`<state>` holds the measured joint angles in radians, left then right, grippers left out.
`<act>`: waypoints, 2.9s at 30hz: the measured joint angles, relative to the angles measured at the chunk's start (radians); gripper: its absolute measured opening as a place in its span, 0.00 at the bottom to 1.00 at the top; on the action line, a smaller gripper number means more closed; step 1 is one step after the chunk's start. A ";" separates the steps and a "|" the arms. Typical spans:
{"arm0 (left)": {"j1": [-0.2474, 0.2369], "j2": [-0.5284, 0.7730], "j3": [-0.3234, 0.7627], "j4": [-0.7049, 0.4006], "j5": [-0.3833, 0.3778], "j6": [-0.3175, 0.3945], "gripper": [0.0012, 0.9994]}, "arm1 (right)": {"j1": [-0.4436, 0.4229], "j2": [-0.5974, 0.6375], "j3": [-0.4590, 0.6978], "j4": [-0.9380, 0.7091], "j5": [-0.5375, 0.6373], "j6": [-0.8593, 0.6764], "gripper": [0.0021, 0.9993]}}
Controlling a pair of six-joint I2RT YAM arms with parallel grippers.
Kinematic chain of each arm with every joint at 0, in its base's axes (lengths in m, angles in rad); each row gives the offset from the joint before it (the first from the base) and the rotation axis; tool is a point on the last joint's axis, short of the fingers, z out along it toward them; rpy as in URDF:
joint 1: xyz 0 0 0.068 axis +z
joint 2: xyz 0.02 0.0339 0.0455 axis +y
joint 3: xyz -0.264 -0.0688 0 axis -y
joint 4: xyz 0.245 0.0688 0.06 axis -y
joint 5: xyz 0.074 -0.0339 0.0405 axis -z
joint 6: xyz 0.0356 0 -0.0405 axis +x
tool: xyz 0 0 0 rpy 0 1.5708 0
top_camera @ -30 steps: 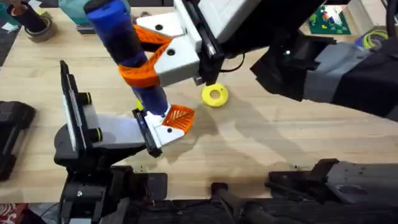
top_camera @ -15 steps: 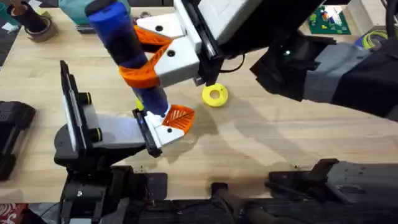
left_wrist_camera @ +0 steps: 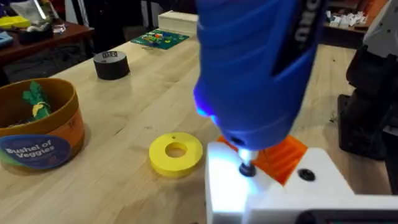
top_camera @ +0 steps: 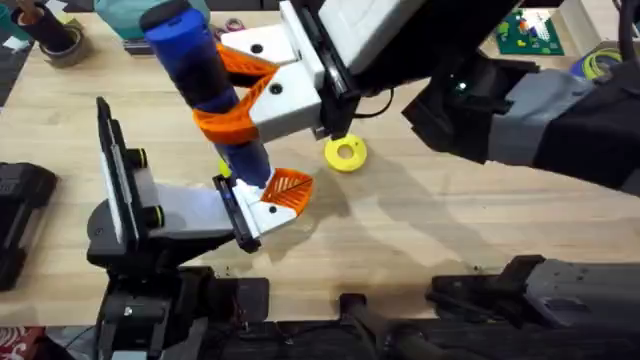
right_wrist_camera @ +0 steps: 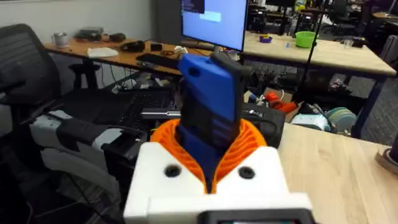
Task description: Pick up the gripper from the table and insert it into the empty holder that is missing its gripper. Then pick up a screw, insert it into the mounting hole, and use the screwdriver to tighten it. Finally, clean up the table by picking up the vegetable and placing it into the bucket.
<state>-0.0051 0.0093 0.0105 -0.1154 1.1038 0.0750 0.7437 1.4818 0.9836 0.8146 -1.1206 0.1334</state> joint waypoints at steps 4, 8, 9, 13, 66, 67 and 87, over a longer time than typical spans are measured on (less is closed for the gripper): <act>0.000 0.000 0.000 0.000 0.000 0.000 0.00 | 0.000 0.000 -0.001 0.000 0.000 -0.002 0.02; 0.000 0.000 0.000 0.000 0.000 0.000 0.00 | 0.000 0.000 -0.002 0.000 -0.001 -0.007 0.02; 0.000 0.000 0.000 0.000 0.000 0.000 0.00 | 0.000 0.000 -0.003 0.000 -0.001 -0.007 0.02; 0.000 0.000 0.000 0.000 0.000 0.000 0.00 | 0.000 0.000 -0.005 0.000 -0.002 -0.007 0.02; 0.001 -0.005 0.002 -0.002 0.000 0.000 0.00 | -0.119 0.015 0.501 -0.504 -0.043 0.025 0.02; 0.001 -0.005 0.002 -0.002 0.000 0.000 0.00 | -0.125 0.015 0.519 -0.598 -0.027 -0.002 0.02; 0.001 -0.005 0.002 -0.002 0.000 0.000 0.00 | -0.189 0.011 0.769 -1.823 0.989 -0.898 0.02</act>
<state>-0.0044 0.0048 0.0120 -0.1169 1.1034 0.0746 0.5543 1.4929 1.7528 -1.0086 -0.1317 -0.7649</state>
